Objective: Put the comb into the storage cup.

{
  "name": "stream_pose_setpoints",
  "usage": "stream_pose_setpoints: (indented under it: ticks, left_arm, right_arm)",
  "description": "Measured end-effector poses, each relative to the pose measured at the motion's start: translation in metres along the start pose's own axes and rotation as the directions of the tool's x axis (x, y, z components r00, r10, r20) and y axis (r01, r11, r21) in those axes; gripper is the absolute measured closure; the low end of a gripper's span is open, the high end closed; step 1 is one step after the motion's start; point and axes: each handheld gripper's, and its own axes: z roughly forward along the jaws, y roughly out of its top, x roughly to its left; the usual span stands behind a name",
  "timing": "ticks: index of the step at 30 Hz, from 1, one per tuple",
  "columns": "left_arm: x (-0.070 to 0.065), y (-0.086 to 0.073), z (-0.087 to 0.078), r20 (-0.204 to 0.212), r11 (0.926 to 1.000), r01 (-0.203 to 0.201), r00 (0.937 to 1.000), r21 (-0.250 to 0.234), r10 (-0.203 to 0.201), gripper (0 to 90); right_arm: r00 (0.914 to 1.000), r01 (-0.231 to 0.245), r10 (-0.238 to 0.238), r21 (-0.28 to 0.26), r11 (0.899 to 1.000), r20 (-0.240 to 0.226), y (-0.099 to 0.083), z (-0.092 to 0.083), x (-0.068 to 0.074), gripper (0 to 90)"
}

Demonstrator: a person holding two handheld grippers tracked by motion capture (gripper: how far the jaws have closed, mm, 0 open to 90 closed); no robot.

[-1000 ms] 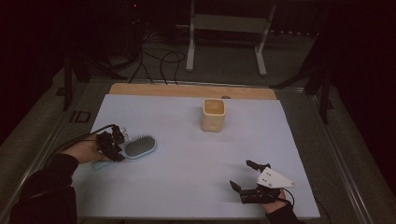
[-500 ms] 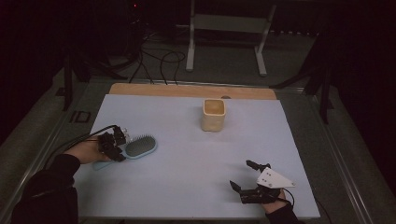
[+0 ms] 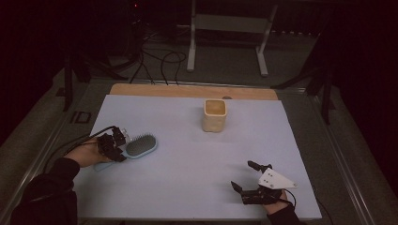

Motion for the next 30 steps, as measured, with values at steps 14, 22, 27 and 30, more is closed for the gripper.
stream_pose_setpoints:
  ticks: [14,22,27,30]
  left_arm:
    - [-0.003,0.004,-0.024,0.027,0.9844,0.023,0.9995,-0.175,-0.019,69.9]
    - [-0.012,0.014,-0.032,0.033,0.9698,0.018,0.9994,-0.243,-0.01,69.8]
    - [-0.016,0.019,-0.036,0.038,0.9516,0.002,0.9992,-0.307,0.01,69.7]
    - [-0.019,0.025,-0.038,0.012,0.9459,-0.002,0.9999,-0.324,0.006,69.7]
  right_arm:
    - [1.0,-0.001,0.001,-0.001,1.0,0.001,0.0,0.0,0.0,8.5]
    - [1.0,-0.001,0.001,-0.001,1.0,0.0,0.0,0.0,0.0,8.5]
    - [1.0,-0.002,0.002,-0.002,1.0,0.001,0.0,-0.001,0.0,8.5]
    - [1.0,-0.002,0.002,-0.002,1.0,-0.001,0.0,-0.001,0.0,8.5]
